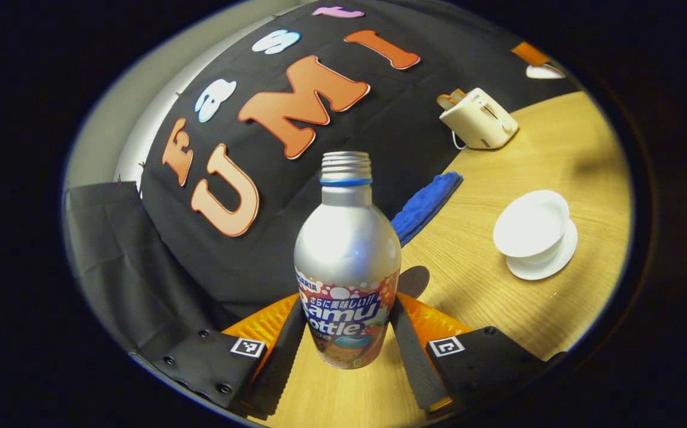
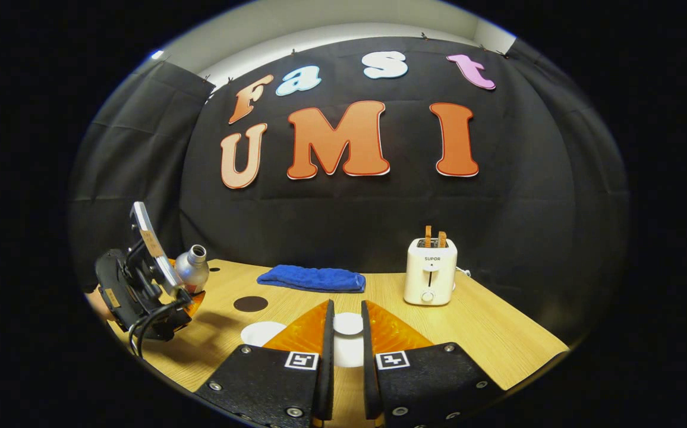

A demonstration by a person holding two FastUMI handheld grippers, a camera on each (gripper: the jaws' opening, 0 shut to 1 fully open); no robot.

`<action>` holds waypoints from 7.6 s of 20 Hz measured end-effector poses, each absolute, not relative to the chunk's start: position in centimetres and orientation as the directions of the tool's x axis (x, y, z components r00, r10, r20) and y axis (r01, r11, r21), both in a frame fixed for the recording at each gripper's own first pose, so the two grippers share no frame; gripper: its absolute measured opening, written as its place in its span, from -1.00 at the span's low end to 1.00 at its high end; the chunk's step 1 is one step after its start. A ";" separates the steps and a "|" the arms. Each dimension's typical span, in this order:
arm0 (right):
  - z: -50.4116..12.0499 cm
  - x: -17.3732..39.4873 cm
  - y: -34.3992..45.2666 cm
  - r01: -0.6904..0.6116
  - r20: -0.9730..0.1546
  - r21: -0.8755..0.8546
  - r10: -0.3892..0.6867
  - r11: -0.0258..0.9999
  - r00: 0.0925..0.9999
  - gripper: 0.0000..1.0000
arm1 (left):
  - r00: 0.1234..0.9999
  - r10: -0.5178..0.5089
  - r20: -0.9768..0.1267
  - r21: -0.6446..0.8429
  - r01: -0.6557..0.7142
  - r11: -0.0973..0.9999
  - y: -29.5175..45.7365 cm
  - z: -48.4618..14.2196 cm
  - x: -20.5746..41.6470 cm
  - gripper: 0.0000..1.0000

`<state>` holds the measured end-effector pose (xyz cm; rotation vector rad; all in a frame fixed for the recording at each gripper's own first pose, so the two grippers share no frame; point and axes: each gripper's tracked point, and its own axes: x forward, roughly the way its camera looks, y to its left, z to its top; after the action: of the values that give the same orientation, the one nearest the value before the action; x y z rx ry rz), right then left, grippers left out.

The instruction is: Open the teacup lid with one hand, grasp the water bottle and pour water into the teacup with the other hand; after pouring, place the water bottle on the coaster and then close the teacup lid.

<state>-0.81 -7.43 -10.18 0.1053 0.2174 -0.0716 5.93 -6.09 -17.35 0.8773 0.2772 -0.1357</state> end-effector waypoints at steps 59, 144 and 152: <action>-12.3 -2.6 -11.0 0.077 -0.227 0.061 -0.061 0.995 0.972 -0.58 | 0.926 -0.050 -0.375 0.807 0.299 -0.509 -9.2 -15.3 9.8 0.65; -14.6 3.3 -5.6 0.048 -0.313 0.013 -0.041 0.999 0.949 -0.58 | 0.952 -0.125 -0.281 -0.146 0.086 0.986 -8.0 -16.9 16.8 0.67; -15.2 4.1 -4.8 0.030 -0.318 0.010 -0.025 1.000 0.948 -0.58 | 0.907 -0.142 -0.397 -0.197 0.067 0.978 -7.9 -22.9 18.2 0.75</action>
<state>4.12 -4.83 -15.16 0.0151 0.3237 -0.0277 18.19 -7.85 -22.93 -0.1808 0.4218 -0.1088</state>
